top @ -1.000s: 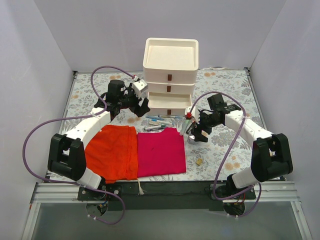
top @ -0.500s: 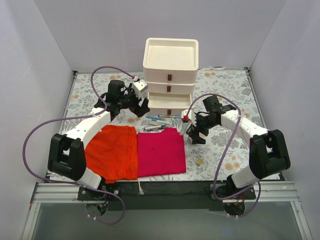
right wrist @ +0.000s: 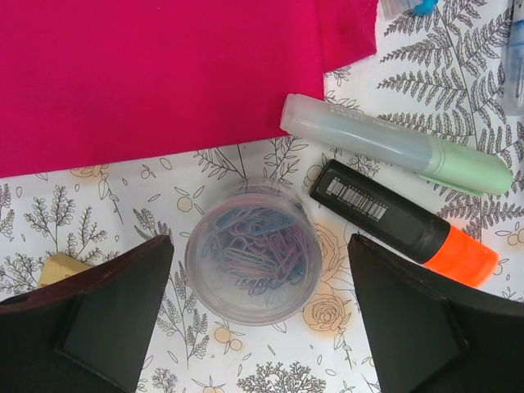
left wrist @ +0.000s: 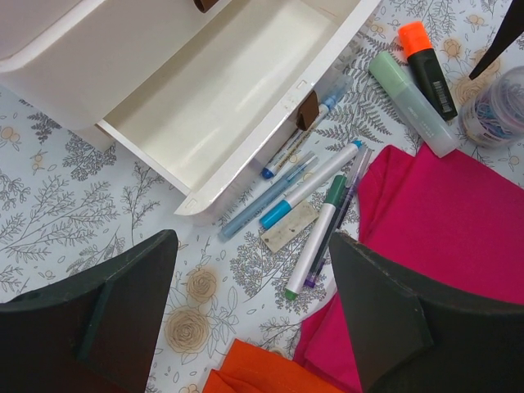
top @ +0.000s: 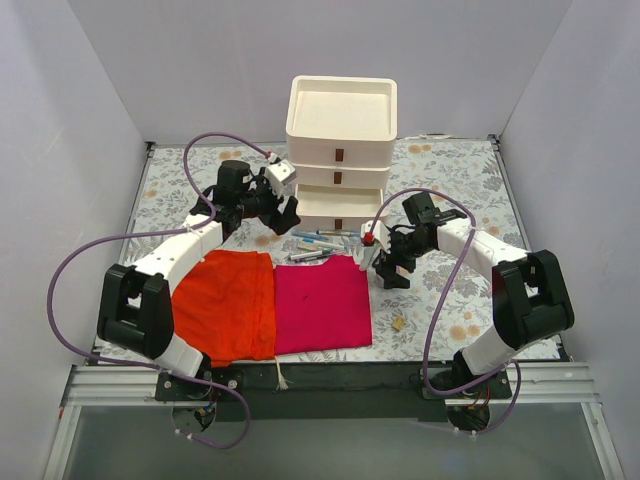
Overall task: Sort the stationery into containers
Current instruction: Pick up the stationery from the center of the board.
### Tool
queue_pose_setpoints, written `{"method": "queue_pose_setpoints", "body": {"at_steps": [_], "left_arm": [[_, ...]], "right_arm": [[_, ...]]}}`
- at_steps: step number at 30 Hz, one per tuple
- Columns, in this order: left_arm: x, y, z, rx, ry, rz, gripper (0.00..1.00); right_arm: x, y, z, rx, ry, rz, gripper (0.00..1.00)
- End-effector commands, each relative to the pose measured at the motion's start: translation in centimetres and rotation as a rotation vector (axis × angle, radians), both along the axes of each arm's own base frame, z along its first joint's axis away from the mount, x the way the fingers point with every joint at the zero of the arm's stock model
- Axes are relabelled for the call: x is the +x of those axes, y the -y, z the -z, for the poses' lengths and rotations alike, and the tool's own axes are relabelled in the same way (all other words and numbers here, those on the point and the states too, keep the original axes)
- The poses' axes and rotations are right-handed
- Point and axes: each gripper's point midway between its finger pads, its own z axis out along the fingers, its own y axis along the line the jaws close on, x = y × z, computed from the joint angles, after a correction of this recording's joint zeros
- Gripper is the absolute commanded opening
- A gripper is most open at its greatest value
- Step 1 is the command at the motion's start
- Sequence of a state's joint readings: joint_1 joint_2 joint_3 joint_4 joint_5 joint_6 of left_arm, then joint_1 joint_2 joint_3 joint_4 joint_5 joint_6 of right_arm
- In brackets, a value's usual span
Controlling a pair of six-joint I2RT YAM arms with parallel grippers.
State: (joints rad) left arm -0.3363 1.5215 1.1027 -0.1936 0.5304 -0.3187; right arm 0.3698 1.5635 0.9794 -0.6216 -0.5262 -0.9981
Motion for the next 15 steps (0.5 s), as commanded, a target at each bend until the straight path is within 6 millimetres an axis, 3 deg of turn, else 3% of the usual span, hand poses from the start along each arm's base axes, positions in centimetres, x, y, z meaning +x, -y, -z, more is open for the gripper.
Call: {"method": "queue_pose_setpoints", "body": {"at_steps": [1,9,12,15], "left_arm": [[0.67,0.41,-0.78,-0.011,0.021,-0.001,0.76],[0.92,0.55,-0.61,-0.014,0.015,-0.002,0.75],[1.04,0.56,-0.75,-0.014,0.019,-0.007,0.75],[1.02,0.36,-0.96,-0.012,0.028,-0.015,0.75]], "right_arm": [[0.76,-0.36,-0.22,0.007,0.026,-0.005,0.95],[0.75,-0.09,0.14,-0.008,0.012,0.013,0.77],[0.79,-0.05,0.12,-0.010,0.014,0.012,0.59],[1.06,-0.11,-0.47,-0.006,0.029,0.018,0.48]]}}
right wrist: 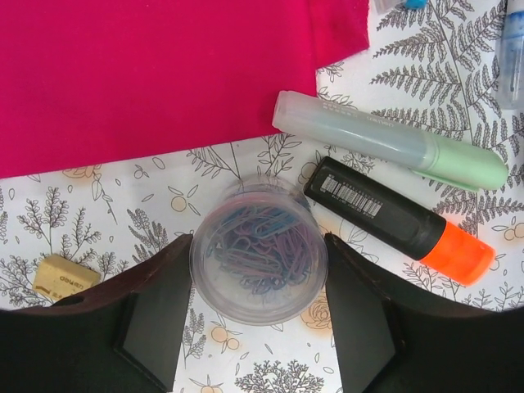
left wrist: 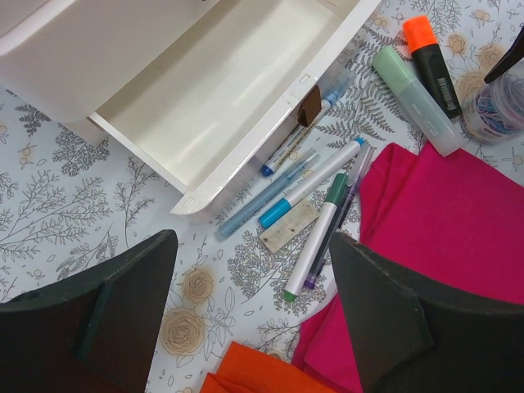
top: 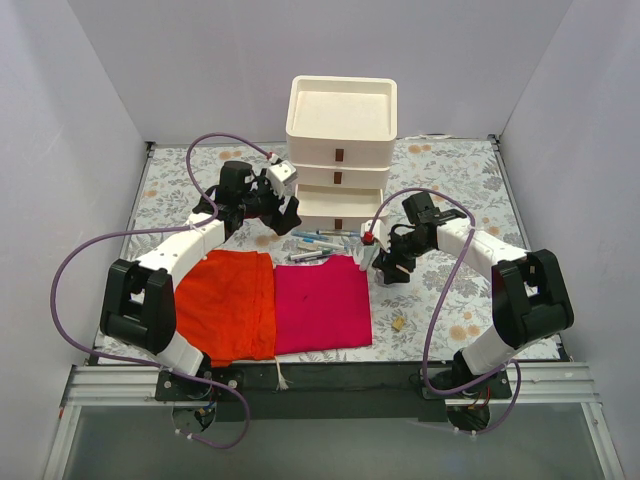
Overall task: Sort the stationery into containers
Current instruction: Pick up the stationery from the center of the board, then place the stationery in the drawer.
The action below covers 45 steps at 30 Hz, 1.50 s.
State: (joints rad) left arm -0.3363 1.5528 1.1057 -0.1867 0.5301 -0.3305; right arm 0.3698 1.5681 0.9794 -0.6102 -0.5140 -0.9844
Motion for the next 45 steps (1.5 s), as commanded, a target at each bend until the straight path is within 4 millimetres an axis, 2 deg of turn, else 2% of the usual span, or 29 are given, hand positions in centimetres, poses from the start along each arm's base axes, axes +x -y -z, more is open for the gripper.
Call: {"method": "queue_pose_setpoints", "body": {"at_steps": [1,5,8,9,12,14,15,16,18,19,20,21,22,23,24,25,26,27,28,30,35,41,45], "left_arm": [[0.7,0.1,-1.9,-0.011,0.055,-0.013,0.75],[0.5,-0.3,-1.8,-0.009,0.062,-0.030,0.75],[0.7,-0.9,-2.4,-0.026,0.080,-0.055,0.75],[0.7,-1.0,-2.3,-0.031,0.080,-0.062,0.75],[0.9,-1.9,-2.9,-0.045,0.099,-0.082,0.75],[1.2,-2.6,-3.2,-0.050,0.111,-0.110,0.75],[1.4,-2.8,-3.4,-0.054,0.119,-0.123,0.75],[1.7,-3.5,-3.5,-0.054,0.121,-0.149,0.75],[2.2,-4.4,-4.1,-0.068,0.126,-0.200,0.75],[2.6,-5.4,-4.3,-0.074,0.123,-0.234,0.74],[2.8,-5.8,-4.5,-0.093,0.111,-0.261,0.75],[2.8,-6.3,-4.7,-0.097,0.106,-0.279,0.75],[2.9,-7.0,-4.9,-0.099,0.103,-0.294,0.75],[2.6,-7.3,-4.8,-0.094,0.093,-0.295,0.75],[2.5,-7.5,-5.0,-0.091,0.098,-0.298,0.75],[2.3,-7.9,-5.3,-0.087,0.110,-0.300,0.75],[2.0,-8.1,-5.1,-0.083,0.110,-0.301,0.75],[1.8,-8.2,-5.1,-0.079,0.114,-0.300,0.75],[1.5,-8.3,-5.5,-0.081,0.126,-0.298,0.75],[1.1,-8.3,-5.0,-0.078,0.116,-0.299,0.75],[0.7,-8.4,-4.7,-0.087,0.099,-0.308,0.75],[1.2,-8.5,-4.6,-0.089,0.102,-0.313,0.75],[1.5,-8.2,-4.6,-0.102,0.100,-0.309,0.75]], "right_arm": [[0.8,-0.2,-0.9,0.004,0.030,0.007,0.45],[1.2,-0.4,-2.8,0.012,0.045,0.011,0.43],[1.3,-0.6,-4.7,0.020,0.048,0.006,0.38],[1.7,-0.7,-6.0,0.028,0.063,0.004,0.37],[2.6,-1.4,-8.1,0.058,0.097,0.009,0.35],[4.1,-2.3,-10.0,0.091,0.135,0.009,0.34],[4.7,-2.7,-9.7,0.088,0.118,0.016,0.34],[6.3,-3.5,-11.6,0.112,0.150,0.032,0.34],[8.0,-4.6,-11.7,0.118,0.139,0.040,0.34],[9.4,-5.3,-13.3,0.138,0.173,0.049,0.33],[10.1,-6.0,-13.9,0.147,0.188,0.044,0.33],[11.0,-6.6,-13.2,0.141,0.175,0.041,0.33],[11.5,-7.1,-13.4,0.145,0.178,0.041,0.33],[12.8,-8.0,-15.1,0.164,0.217,0.047,0.33],[13.6,-8.4,-13.9,0.153,0.192,0.053,0.33],[14.2,-8.9,-14.1,0.157,0.196,0.054,0.33],[14.9,-9.5,-15.1,0.167,0.218,0.052,0.33],[15.5,-10.0,-14.0,0.154,0.203,0.050,0.34],[16.0,-10.1,-13.9,0.147,0.204,0.052,0.34],[16.8,-10.8,-13.3,0.129,0.212,0.049,0.35],[17.4,-11.5,-12.1,0.090,0.219,0.046,0.37],[17.3,-11.1,-10.1,0.033,0.201,0.064,0.38],[18.2,-11.1,-9.0,0.008,0.205,0.116,0.38]]}}
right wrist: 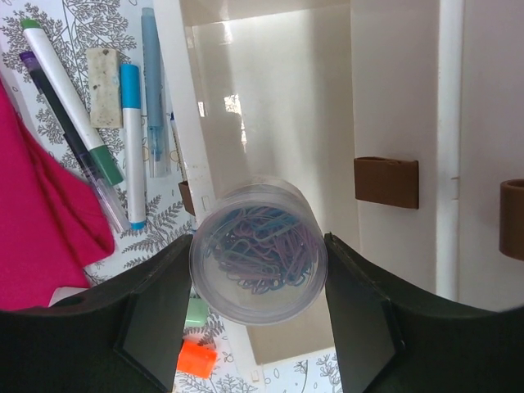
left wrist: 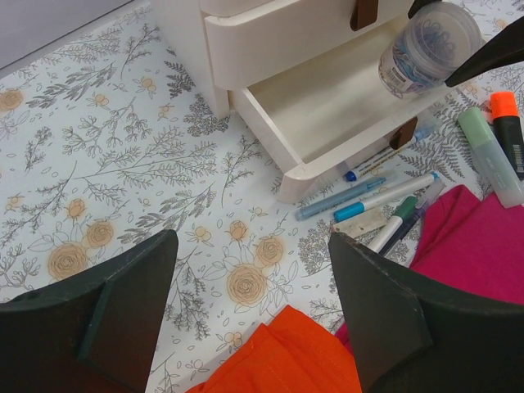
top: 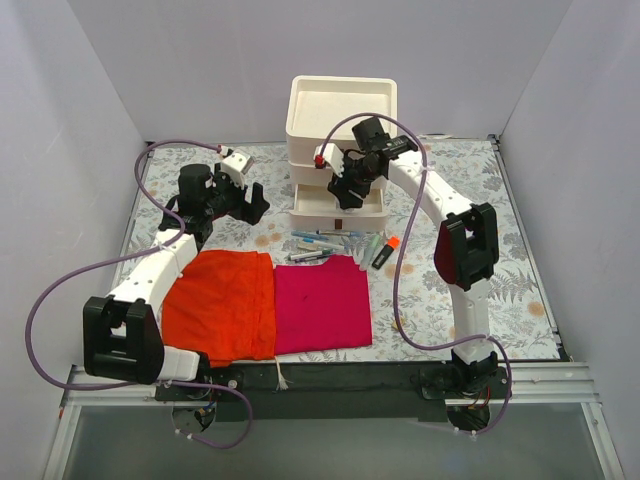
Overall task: Sort the stationery into containers
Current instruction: Place the stationery in the drawer, then pick up the stationery from the center of the board.
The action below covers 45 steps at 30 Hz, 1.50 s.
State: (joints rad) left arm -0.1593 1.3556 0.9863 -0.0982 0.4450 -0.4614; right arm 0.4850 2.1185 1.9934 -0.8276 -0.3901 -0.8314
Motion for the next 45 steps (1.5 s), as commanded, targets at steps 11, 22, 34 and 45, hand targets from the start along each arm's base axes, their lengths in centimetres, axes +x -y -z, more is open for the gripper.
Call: {"method": "queue_pose_setpoints", "body": {"at_steps": [11,22,34,45], "left_arm": [[0.6,0.2,-0.8,-0.021,0.005,0.002,0.75],[0.6,0.9,-1.6,-0.039,0.016,0.040,0.75],[0.1,0.9,-2.0,-0.035,0.038,0.045,0.75],[-0.5,1.0,-0.5,-0.053,0.016,0.040,0.74]], "right_arm": [[1.2,-0.5,2.0,-0.027,-0.002,0.097,0.56],[0.4,0.1,-2.9,0.037,0.047,0.155,0.98],[-11.0,8.3,-3.9,0.081,-0.004,-0.015,0.93],[-25.4,13.8,4.0,-0.129,-0.037,-0.632,0.76]]}}
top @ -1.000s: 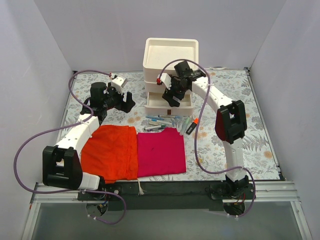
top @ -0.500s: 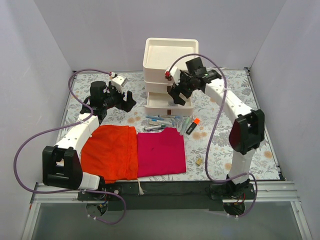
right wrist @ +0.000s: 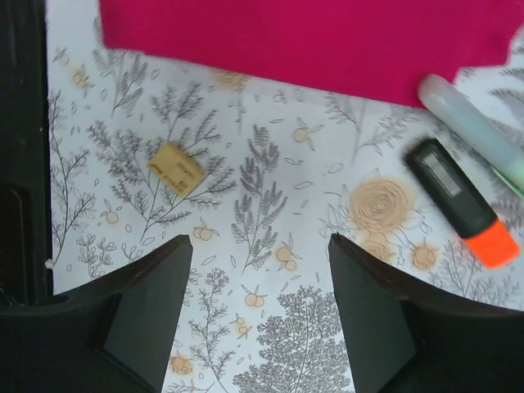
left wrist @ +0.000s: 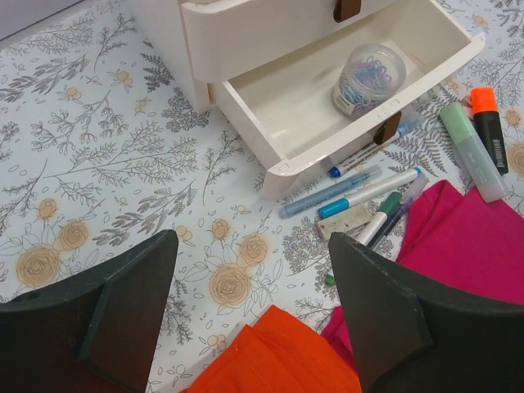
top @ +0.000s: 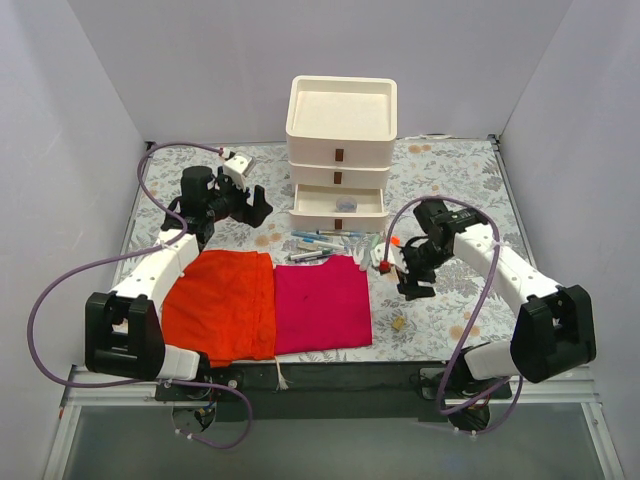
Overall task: Sort the stationery into containers
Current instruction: Pick up the stationery from the center of the board.
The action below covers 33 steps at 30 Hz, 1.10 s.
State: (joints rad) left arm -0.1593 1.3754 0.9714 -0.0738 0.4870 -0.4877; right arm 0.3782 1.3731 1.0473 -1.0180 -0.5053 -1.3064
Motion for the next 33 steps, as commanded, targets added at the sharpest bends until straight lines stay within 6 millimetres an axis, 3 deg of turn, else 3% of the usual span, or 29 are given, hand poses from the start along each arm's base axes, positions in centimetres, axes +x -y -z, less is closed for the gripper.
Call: {"method": "queue_pose_setpoints", "body": {"at_steps": [1,12,25,33], "left_arm": [[-0.2,0.2,-1.2,-0.018,0.041,0.008,0.75],[-0.8,-0.6,-0.9,0.021,0.053,-0.013,0.75],[-1.3,-1.0,-0.4,0.041,0.038,-0.023,0.75],[-1.1,-0.9,-0.1,0.040,0.029,-0.021,0.75]], "right_arm": [[-3.5,0.8,1.3,-0.020,0.093,-0.391,0.76],[-4.4,0.4,4.0,-0.033,0.171,-0.673,0.78],[-7.3,-0.8,5.6,0.008,0.066,-0.744,0.75],[-7.8,-0.8,6.5,-0.004,0.031,-0.727,0.71]]}}
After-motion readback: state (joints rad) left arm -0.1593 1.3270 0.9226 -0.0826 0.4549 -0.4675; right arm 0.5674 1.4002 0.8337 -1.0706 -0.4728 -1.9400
